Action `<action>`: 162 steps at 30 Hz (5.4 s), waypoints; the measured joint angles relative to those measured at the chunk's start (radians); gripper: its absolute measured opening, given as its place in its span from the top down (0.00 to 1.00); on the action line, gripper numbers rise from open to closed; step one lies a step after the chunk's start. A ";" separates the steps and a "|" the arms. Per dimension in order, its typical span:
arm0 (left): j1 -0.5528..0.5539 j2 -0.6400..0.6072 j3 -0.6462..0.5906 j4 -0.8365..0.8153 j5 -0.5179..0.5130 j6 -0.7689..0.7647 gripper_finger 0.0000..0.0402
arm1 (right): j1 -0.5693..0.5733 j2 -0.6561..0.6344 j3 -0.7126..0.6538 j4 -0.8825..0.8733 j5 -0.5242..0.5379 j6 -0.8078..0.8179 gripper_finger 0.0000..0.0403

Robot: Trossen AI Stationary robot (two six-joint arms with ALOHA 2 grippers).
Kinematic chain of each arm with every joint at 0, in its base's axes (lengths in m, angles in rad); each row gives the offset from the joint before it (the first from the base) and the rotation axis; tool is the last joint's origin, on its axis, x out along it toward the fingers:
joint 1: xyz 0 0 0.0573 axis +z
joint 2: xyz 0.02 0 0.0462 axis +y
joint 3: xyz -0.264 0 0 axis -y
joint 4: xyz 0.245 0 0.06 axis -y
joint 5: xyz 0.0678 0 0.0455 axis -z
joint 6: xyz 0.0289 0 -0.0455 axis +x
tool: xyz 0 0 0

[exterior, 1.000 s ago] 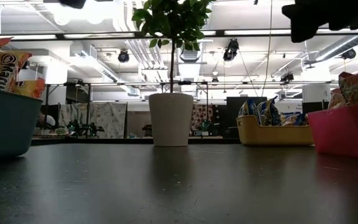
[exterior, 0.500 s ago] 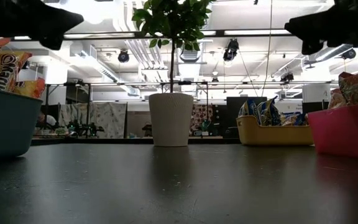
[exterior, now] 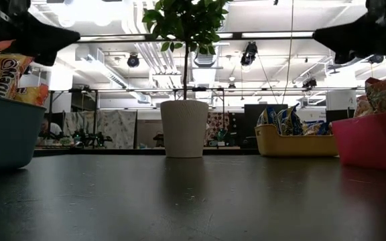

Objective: Sort Maruchan noodles
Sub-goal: Return to Home Position

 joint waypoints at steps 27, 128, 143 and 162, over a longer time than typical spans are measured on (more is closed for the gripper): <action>0.003 0.006 -0.086 0.061 -0.082 -0.120 1.00 | -0.048 -0.108 -0.039 -0.049 -0.238 -0.142 0.87; 0.003 0.010 -0.086 0.061 -0.079 -0.119 1.00 | -0.048 -0.085 -0.043 -0.093 0.139 0.005 0.87; 0.003 0.010 -0.086 0.061 -0.079 -0.119 1.00 | -0.048 -0.085 -0.043 -0.093 0.139 0.005 0.87; 0.003 0.010 -0.086 0.061 -0.079 -0.119 1.00 | -0.048 -0.085 -0.043 -0.093 0.139 0.005 0.87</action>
